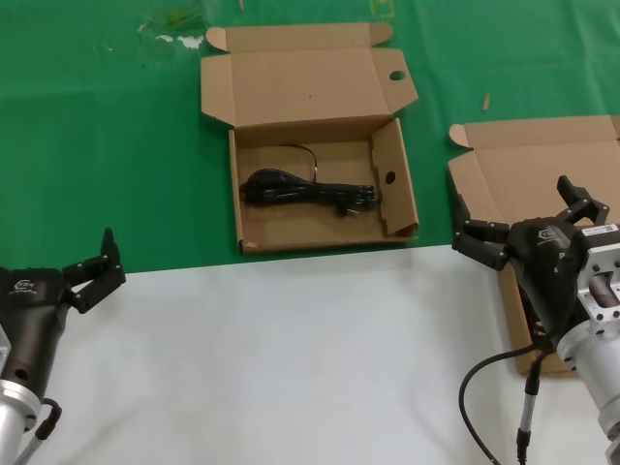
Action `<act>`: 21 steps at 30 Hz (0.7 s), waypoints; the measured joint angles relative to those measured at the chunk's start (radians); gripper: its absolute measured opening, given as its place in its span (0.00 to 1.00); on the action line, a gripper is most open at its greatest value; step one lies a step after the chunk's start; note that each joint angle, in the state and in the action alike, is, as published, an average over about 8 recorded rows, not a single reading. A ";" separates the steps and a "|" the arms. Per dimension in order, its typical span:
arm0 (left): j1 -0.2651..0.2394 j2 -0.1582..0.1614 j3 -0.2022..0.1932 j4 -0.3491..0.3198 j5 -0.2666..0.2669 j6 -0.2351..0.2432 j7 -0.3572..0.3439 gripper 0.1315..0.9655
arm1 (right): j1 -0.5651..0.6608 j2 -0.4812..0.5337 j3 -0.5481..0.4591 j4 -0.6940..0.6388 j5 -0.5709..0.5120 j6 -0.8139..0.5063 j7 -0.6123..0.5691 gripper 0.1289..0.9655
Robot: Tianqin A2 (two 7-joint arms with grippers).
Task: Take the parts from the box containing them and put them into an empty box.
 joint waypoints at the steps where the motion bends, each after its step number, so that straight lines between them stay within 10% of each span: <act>1: 0.000 0.000 0.000 0.000 0.000 0.000 0.000 1.00 | 0.000 0.000 0.000 0.000 0.000 0.000 0.000 1.00; 21: 0.000 0.000 0.000 0.000 0.000 0.000 0.000 1.00 | 0.000 0.000 0.000 0.000 0.000 0.000 0.000 1.00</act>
